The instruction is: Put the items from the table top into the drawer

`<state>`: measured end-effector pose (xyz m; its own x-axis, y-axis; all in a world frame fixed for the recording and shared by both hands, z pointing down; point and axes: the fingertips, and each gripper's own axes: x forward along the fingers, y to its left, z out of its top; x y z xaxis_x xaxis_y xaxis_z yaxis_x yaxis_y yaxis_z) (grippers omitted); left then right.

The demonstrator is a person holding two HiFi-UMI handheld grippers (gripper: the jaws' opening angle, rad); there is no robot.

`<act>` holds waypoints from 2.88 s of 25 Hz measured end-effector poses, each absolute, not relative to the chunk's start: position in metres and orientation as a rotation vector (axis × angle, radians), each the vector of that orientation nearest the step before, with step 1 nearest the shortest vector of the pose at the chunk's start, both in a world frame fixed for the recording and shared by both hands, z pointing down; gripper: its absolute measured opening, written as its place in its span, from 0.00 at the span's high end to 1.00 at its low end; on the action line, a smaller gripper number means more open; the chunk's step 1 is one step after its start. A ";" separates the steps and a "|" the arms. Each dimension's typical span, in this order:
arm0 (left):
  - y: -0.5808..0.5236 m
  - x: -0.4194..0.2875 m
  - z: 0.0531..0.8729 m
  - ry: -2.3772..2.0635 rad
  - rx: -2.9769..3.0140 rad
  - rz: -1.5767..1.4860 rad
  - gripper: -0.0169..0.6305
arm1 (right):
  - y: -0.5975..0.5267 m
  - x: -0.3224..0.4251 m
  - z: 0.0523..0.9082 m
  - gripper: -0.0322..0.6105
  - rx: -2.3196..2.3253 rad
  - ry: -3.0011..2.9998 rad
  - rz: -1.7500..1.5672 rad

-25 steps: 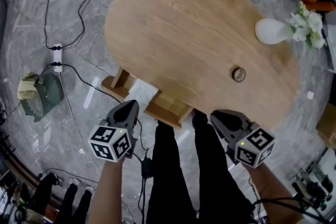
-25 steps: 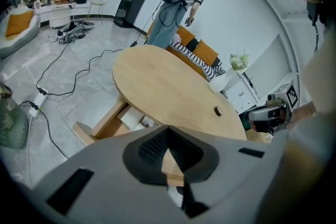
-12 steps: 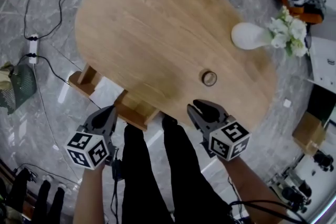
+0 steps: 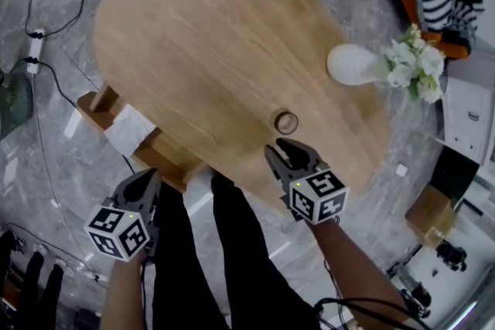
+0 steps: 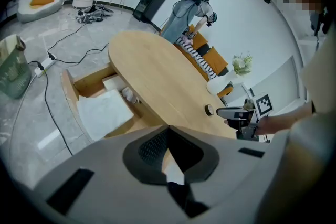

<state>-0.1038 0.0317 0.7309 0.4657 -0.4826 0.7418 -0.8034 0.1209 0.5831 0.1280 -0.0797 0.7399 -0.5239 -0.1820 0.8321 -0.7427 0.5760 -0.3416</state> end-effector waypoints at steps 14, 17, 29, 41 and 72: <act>0.036 -0.102 0.732 -1.178 1.492 0.282 0.97 | -0.105 0.148 0.780 0.71 0.679 -1.901 0.659; 0.040 -0.104 0.733 -1.177 1.487 0.280 0.97 | -0.105 0.152 0.789 0.71 0.679 -1.854 0.600; 0.060 -0.114 0.737 -1.161 1.472 0.264 0.97 | -0.096 0.141 0.783 0.86 0.700 -1.835 0.516; 0.087 -0.145 0.742 -1.173 1.461 0.262 0.97 | -0.042 0.061 0.774 0.86 0.651 -1.921 0.576; 0.155 -0.223 0.766 -1.302 1.360 0.189 0.97 | 0.067 -0.071 0.857 0.86 0.245 -1.842 0.499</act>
<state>-0.2227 0.1553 0.7655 0.3637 -0.5563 0.7472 -0.7455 0.3072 0.5916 -0.0712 0.0666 0.8571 -0.3243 0.0793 0.9426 -0.4074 0.8876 -0.2148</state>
